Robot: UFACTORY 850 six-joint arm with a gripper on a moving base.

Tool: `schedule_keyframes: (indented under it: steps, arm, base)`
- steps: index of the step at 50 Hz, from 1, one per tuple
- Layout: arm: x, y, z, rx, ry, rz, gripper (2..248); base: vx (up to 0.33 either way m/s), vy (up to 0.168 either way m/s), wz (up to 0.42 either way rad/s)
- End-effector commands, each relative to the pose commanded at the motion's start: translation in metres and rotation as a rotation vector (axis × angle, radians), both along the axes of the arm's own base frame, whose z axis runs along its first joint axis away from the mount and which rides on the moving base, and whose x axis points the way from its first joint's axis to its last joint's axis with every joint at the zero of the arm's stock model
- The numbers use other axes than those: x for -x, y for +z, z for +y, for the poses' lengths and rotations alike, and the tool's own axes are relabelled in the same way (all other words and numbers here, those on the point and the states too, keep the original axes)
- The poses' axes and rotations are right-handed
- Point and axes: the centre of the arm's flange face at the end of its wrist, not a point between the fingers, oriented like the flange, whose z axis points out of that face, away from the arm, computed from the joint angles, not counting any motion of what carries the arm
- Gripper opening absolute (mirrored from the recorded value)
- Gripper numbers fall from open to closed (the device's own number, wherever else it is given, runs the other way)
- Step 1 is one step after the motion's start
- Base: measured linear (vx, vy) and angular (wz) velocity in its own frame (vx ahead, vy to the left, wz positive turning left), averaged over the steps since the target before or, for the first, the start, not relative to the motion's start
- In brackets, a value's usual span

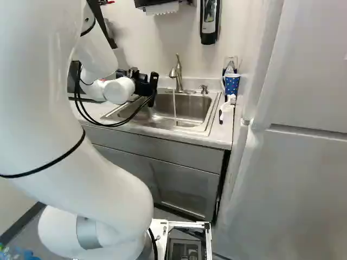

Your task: Rinse the cup and place it in the tray

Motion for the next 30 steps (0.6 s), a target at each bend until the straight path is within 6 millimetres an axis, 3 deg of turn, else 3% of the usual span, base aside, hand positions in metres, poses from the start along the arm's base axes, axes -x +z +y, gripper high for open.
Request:
schedule_keyframes:
  steps: [30]
  arm:
    - [0.0000, 0.0000, 0.0000, 0.085, 0.008, -0.018, 123]
  base:
    - [0.000, 0.000, 0.000]
